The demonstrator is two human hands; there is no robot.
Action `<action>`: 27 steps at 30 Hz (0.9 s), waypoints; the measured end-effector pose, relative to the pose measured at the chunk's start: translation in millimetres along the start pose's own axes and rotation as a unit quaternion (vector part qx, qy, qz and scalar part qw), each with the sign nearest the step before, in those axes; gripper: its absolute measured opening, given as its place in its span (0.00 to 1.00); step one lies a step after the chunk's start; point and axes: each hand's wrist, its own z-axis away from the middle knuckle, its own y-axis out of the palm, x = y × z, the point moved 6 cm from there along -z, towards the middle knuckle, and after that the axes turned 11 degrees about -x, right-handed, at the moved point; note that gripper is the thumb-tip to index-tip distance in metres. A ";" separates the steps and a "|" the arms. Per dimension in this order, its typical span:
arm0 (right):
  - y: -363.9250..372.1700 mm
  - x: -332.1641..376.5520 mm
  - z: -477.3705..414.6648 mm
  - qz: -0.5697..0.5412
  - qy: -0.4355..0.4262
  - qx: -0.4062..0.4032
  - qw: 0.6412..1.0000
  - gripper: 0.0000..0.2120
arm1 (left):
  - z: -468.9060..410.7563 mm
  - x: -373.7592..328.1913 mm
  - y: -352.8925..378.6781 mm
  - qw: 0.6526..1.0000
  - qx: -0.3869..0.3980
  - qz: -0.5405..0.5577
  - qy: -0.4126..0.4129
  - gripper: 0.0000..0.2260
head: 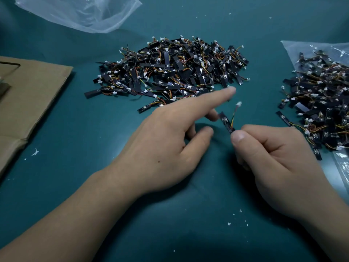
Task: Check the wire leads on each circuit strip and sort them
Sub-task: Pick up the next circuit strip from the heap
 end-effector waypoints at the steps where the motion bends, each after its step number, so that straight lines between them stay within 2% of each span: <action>1: -0.7 -1.5 0.0 -0.002 0.001 -0.005 1.000 0.23 | -0.1 0.0 -0.6 1.000 -0.010 0.006 -0.003 0.29; 3: -1.9 -2.6 0.5 -0.012 0.003 -0.018 1.000 0.20 | -1.1 -0.1 -4.1 0.999 -0.041 0.005 -0.009 0.29; 5: -7.4 -0.2 -0.2 -0.054 0.003 -0.073 0.996 0.17 | -2.2 1.3 -12.7 0.995 -0.099 -0.016 -0.024 0.24; 8: -26.6 -5.8 -3.3 -0.188 0.038 -0.223 0.956 0.13 | -2.3 7.2 -27.7 0.977 -0.185 -0.093 -0.059 0.15; 10: -29.5 -15.8 -6.2 -0.219 0.090 -0.253 0.938 0.13 | -3.2 13.8 -32.0 0.961 -0.191 -0.175 -0.091 0.13; 12: -27.6 -19.6 -6.4 -0.196 0.101 -0.231 0.948 0.13 | -2.7 22.6 -29.8 0.949 -0.154 -0.241 -0.131 0.13; 14: -22.2 -13.8 -4.7 -0.150 0.076 -0.182 0.969 0.12 | -1.5 27.3 -26.3 0.941 -0.124 -0.282 -0.139 0.12; 19: -8.1 -2.8 -0.5 -0.047 0.020 -0.074 0.996 0.10 | -2.3 27.6 -27.6 0.939 -0.126 -0.293 -0.130 0.11; 23: -5.8 -2.2 -0.6 -0.031 0.022 -0.056 0.998 0.10 | -3.7 27.3 -28.7 0.940 -0.129 -0.285 -0.137 0.15; 27: -5.0 -3.0 0.0 -0.030 0.027 -0.048 0.998 0.10 | -4.5 27.3 -27.6 0.947 -0.124 -0.255 -0.152 0.13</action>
